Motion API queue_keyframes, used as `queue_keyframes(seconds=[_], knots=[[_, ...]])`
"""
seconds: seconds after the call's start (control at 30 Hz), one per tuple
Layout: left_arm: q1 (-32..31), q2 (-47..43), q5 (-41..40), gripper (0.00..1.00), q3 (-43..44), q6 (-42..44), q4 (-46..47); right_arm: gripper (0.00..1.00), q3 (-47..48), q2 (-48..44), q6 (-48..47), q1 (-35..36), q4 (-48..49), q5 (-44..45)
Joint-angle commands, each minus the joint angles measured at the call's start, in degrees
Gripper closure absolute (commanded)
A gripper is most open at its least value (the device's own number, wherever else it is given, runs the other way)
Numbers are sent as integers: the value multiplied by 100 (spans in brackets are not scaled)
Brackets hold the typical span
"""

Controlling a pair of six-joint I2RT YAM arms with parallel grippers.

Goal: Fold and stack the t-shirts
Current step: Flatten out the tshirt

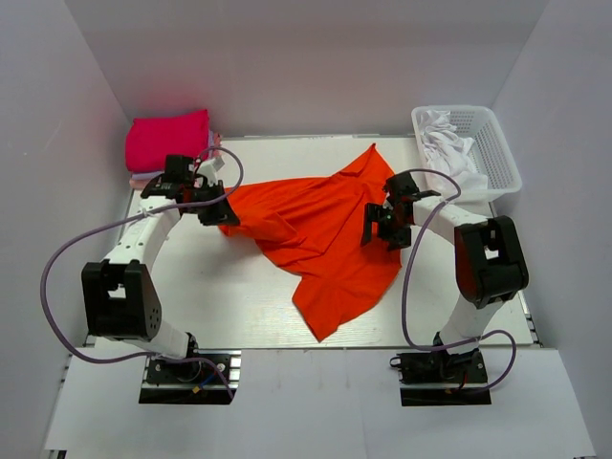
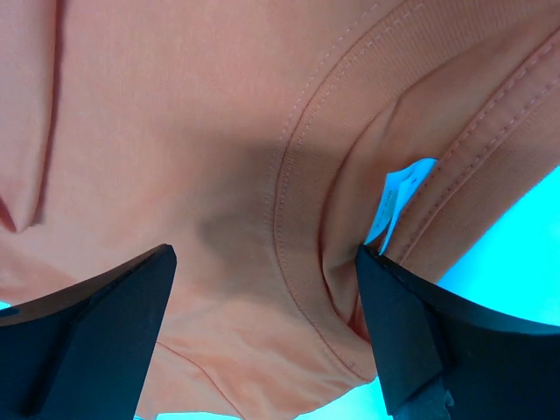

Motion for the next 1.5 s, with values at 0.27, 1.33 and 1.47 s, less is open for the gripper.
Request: queue_keyframes(seconds=[0.27,1.33,1.47], knots=[[-22,-133,-355,81,-785,-423,-888,17,-73,314,751,-80,-729,610],[-268,1581,52,38,568,-582,-660,22,841,-143,409,-414,-1459,1806],[-269,1633,-361,38,444,-529,-862,22,876,-108,330,-414,-1477,1779]])
